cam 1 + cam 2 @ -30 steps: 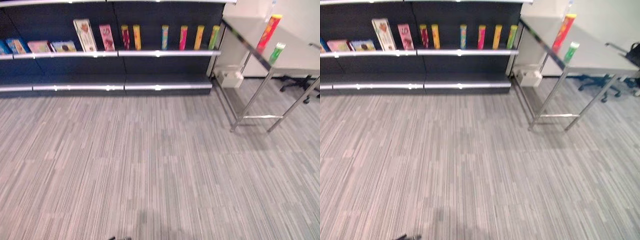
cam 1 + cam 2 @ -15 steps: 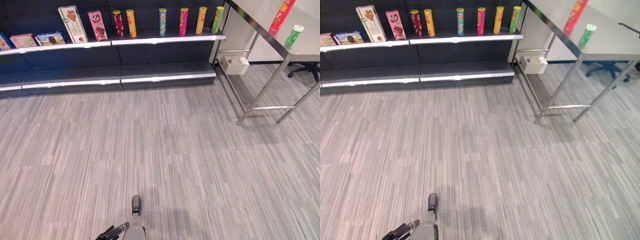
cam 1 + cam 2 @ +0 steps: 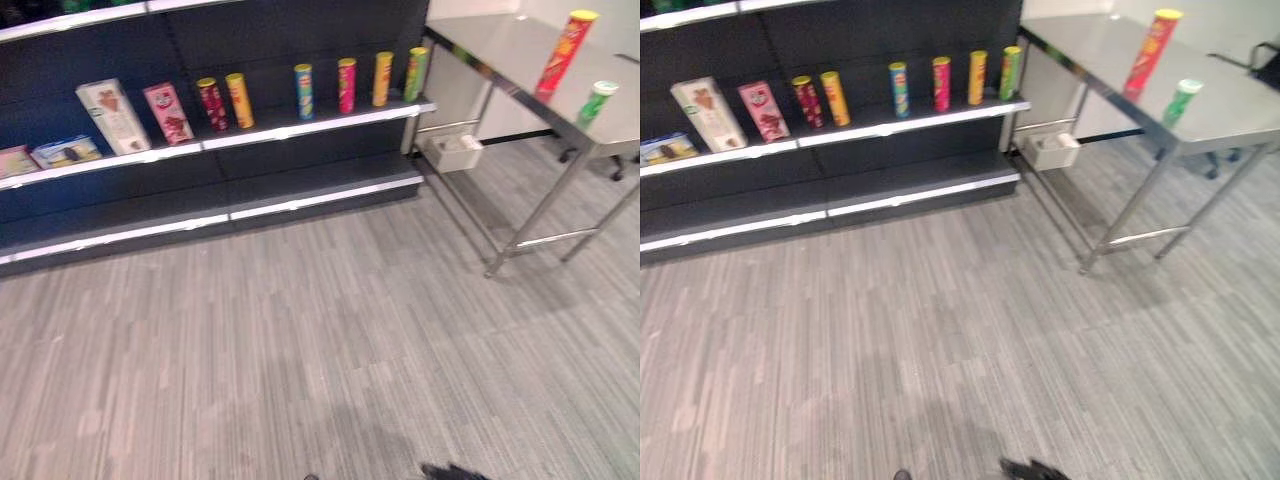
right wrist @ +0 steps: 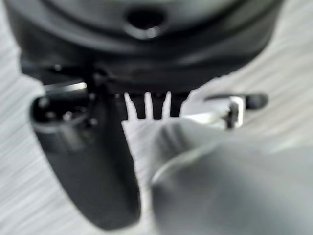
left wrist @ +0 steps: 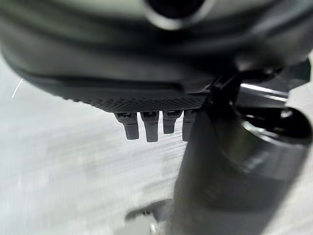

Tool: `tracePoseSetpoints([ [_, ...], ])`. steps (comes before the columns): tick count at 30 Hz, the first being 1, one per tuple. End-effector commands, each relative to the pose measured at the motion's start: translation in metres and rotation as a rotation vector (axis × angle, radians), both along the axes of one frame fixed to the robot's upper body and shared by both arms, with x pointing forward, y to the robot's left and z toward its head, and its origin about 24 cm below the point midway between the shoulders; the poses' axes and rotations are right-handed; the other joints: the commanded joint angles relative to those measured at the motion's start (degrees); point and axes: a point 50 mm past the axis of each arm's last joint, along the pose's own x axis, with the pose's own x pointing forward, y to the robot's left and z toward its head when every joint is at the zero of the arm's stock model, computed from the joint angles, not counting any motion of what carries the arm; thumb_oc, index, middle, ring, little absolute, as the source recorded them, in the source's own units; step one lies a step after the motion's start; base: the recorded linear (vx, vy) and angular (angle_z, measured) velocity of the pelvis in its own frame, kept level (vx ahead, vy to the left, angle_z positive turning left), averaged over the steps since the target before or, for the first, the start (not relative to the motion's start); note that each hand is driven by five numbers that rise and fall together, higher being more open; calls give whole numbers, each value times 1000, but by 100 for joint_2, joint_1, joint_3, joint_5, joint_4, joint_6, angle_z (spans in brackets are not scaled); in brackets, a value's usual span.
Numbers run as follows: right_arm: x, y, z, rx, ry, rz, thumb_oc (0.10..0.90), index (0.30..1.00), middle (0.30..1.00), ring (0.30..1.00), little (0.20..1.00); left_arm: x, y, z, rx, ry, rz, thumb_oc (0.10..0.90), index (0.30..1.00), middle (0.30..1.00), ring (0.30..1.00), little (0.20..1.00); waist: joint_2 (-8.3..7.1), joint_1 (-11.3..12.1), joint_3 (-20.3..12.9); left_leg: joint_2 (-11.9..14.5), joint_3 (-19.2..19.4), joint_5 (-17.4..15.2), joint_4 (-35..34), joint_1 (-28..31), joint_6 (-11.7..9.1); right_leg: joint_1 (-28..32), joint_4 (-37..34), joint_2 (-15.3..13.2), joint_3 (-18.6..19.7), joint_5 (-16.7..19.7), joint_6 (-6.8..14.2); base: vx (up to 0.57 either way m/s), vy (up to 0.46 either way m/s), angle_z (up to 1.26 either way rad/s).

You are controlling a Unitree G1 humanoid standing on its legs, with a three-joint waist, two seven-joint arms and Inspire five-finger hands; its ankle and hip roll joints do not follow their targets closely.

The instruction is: Put the goods on the table back onto the shelves and tidy them up.

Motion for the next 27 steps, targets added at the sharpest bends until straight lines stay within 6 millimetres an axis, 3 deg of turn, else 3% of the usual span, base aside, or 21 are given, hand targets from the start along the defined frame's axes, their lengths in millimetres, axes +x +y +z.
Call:
tracePoseSetpoints([
  [1, -18, -4, -7, 7, 108, -72, 800, 900, 900, 900, 900, 60, -30, 8, -50, -147, -193, 800, 900, 900, 900, 900, -231, -386, 156, -331, -430, -242, -28, 263, -365, 611, -3090, 341, -347, 1323, 363, 557, 17, 19],
  [2, -20, -4, -7, 12, 116, -84, 800, 900, 900, 900, 900, 64, -39, 7, -66, -145, -240, 800, 900, 900, 900, 900, -262, -455, 104, -366, -491, -431, -30, 442, -402, 566, -3461, 377, -426, 1395, 497, 729, 23, 23],
  [4, -26, -4, -9, 22, 140, -120, 800, 900, 900, 900, 900, 69, -49, 7, -77, -137, -318, 800, 900, 900, 900, 900, -246, -563, 34, -339, -482, -637, -30, 698, -466, 543, -3984, 399, -838, 1560, 572, 511, 1, 23],
  [6, -28, -6, -9, 23, 146, -144, 800, 900, 900, 900, 900, 70, -55, 6, -88, -132, -350, 800, 900, 900, 900, 900, -261, -629, 7, -374, -502, -666, -30, 781, -468, 574, -4060, 337, -1042, 1663, 520, 317, -12, 21],
  [9, -44, -11, -11, 29, 193, -212, 800, 900, 900, 900, 900, 65, -64, 4, -106, -96, -401, 800, 900, 900, 900, 900, -118, -719, -238, -270, -609, -1020, -30, 1140, -489, 840, -3946, 497, -1056, 1471, 351, 556, -51, 14],
  [10, -57, -21, -11, 4, 222, -275, 800, 900, 900, 900, 900, 51, -58, 0, -103, -44, -352, 800, 900, 900, 900, 900, 15, -853, -407, -178, -633, -877, 300, 1134, -642, 926, -3797, 556, -994, 1441, 178, 520, -60, 45],
  [11, -57, -21, -11, 3, 222, -275, 800, 900, 900, 900, 900, 51, -58, 0, -103, -44, -352, 800, 900, 900, 900, 900, 22, -857, -409, -170, -636, -884, 306, 1131, -645, 928, -3798, 561, -1000, 1439, 176, 614, -98, 61],
  [12, -63, -26, -10, -3, 232, -306, 800, 900, 900, 900, 900, 40, -52, -2, -109, -14, -309, 800, 900, 900, 900, 900, 162, -861, -524, -6, -560, -390, 869, 961, -991, 1183, -3880, 638, -1107, 1428, 80, 430, -105, 44],
  [13, -60, -28, -9, -8, 218, -305, 800, 900, 900, 900, 900, 33, -48, -3, -105, 5, -295, 800, 900, 900, 900, 900, 198, -859, -569, 78, -524, -19, 1337, 849, -1218, 1349, -3942, 730, -1073, 1383, 6, 529, -137, 41],
  [14, -56, -30, -8, -15, 205, -305, 800, 900, 900, 900, 900, 26, -45, -5, -99, 17, -284, 800, 900, 900, 900, 900, 203, -836, -569, 135, -469, 244, 1787, 641, -1366, 1509, -4035, 813, -1004, 1286, -67, 268, -90, 19],
  [15, -56, -30, -8, -15, 205, -305, 800, 900, 900, 900, 900, 26, -45, -5, -99, 17, -284, 800, 900, 900, 900, 900, 206, -835, -572, 139, -469, 236, 1801, 633, -1368, 1508, -4039, 817, -1004, 1288, -70, 217, -92, 12],
  [16, -51, -33, -6, -25, 184, -319, 800, 900, 900, 900, 900, 24, -42, -5, -86, 19, -271, 800, 900, 900, 900, 900, 130, -812, -559, 145, -503, 711, 2606, 219, -1586, 1665, -4102, 836, -883, 1209, -166, 228, -108, -11],
  [17, -44, -38, -3, -44, 159, -328, 800, 900, 900, 900, 900, 26, -40, -4, -79, 6, -264, 800, 900, 900, 900, 900, 50, -733, -491, 178, -496, 893, 3225, -140, -1615, 1803, -4106, 839, -761, 1099, -254, 460, -151, -17],
  [18, -31, -45, 2, -80, 119, -328, 800, 900, 900, 900, 900, 32, -39, -2, -66, -27, -255, 800, 900, 900, 900, 900, -134, -550, -365, 200, -317, 588, 3843, -687, -1295, 2085, -4130, 778, -488, 946, -330, 336, -89, -41],
  [19, -31, -44, 2, -79, 118, -329, 800, 900, 900, 900, 900, 33, -39, -2, -65, -27, -256, 800, 900, 900, 900, 900, -131, -528, -372, 211, -296, 576, 3880, -721, -1288, 2057, -4121, 784, -469, 952, -332, 500, -7, -68],
  [20, -21, -43, 4, -96, 95, -292, 800, 900, 900, 900, 900, 47, -44, 1, -64, -81, -260, 800, 900, 900, 900, 900, -307, -333, -301, 223, -244, 74, 3811, -1196, -994, 2283, -4151, 706, -69, 854, -279, 408, 61, -99],
  [22, -19, -36, 2, -103, 97, -227, 800, 900, 900, 900, 900, 58, -51, 3, -63, -120, -273, 800, 900, 900, 900, 900, -367, -252, -262, 183, -370, -308, 3115, -1349, -810, 2415, -4180, 710, 372, 782, -180, 395, 83, -130],
  [23, -19, -36, 2, -103, 97, -227, 800, 900, 900, 900, 900, 58, -51, 3, -63, -120, -273, 800, 900, 900, 900, 900, -382, -249, -270, 165, -360, -281, 3081, -1345, -805, 2403, -4180, 693, 378, 787, -177, 437, 153, -139],
  [24, -18, -28, -1, -112, 109, -150, 800, 900, 900, 900, 900, 59, -52, 3, -60, -134, -264, 800, 900, 900, 900, 900, -290, -83, -220, 49, -1151, 176, 1585, -1525, -835, 2589, -4206, 848, 906, 735, -116, 478, 135, -117],
  [26, -18, -24, -2, -125, 122, -99, 800, 900, 900, 900, 900, 62, -51, 4, -56, -146, -235, 800, 900, 900, 900, 900, -236, 116, -119, 86, -2240, 712, 577, -1736, -946, 2817, -4180, 976, 1477, 584, -146, 456, 109, -176],
  [27, -18, -24, -2, -125, 122, -99, 800, 900, 900, 900, 900, 62, -51, 4, -56, -146, -235, 800, 900, 900, 900, 900, -233, 114, -124, 90, -2244, 730, 556, -1736, -947, 2808, -4178, 979, 1474, 588, -146, 261, 60, -172],
])
